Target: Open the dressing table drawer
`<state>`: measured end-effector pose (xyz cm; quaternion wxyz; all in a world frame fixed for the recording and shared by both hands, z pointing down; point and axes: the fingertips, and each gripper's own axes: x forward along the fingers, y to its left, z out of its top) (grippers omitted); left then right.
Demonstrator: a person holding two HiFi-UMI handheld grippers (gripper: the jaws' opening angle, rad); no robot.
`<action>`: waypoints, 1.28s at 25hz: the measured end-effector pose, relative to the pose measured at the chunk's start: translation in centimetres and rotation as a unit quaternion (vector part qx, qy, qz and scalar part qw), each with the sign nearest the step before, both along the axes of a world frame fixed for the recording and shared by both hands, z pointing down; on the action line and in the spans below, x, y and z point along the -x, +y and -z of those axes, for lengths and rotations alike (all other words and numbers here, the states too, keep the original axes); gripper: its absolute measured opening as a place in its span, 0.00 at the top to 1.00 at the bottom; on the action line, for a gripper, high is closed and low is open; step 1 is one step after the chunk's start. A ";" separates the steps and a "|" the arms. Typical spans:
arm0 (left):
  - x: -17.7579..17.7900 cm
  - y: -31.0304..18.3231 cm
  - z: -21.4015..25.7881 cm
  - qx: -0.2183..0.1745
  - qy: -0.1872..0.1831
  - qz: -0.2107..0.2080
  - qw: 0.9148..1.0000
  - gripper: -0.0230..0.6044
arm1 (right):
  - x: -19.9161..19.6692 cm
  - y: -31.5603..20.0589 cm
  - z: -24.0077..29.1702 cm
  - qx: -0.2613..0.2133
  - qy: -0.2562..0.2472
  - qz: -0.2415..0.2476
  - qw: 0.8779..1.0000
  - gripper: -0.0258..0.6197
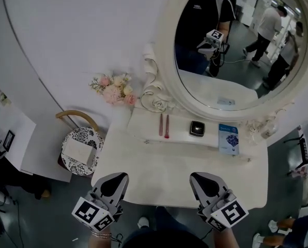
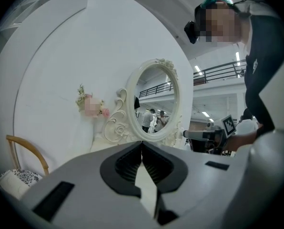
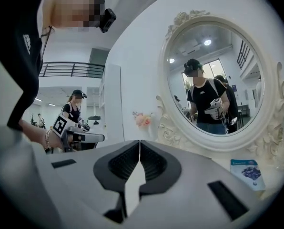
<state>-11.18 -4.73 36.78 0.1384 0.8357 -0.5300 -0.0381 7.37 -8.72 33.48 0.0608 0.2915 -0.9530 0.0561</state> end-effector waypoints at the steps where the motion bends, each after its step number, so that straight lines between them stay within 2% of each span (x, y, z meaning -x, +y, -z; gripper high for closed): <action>1: -0.1 -0.4 0.1 0.000 -0.002 0.001 1.000 0.93 | 0.0 -0.5 -0.1 0.001 -0.001 0.002 1.000 0.93; 14: -1.4 -4.8 0.1 0.006 -0.015 0.025 1.000 0.93 | -0.8 -5.7 -1.1 0.011 -0.005 0.031 0.999 0.93; 25: -0.4 -4.6 -0.8 0.020 -0.023 0.048 0.998 0.93 | 1.2 -6.3 -2.4 0.030 -0.004 0.062 0.998 0.93; 32: 0.6 -5.1 -2.4 0.048 -0.018 0.025 0.998 0.93 | 3.8 -5.7 -4.8 0.073 0.025 0.071 0.995 0.93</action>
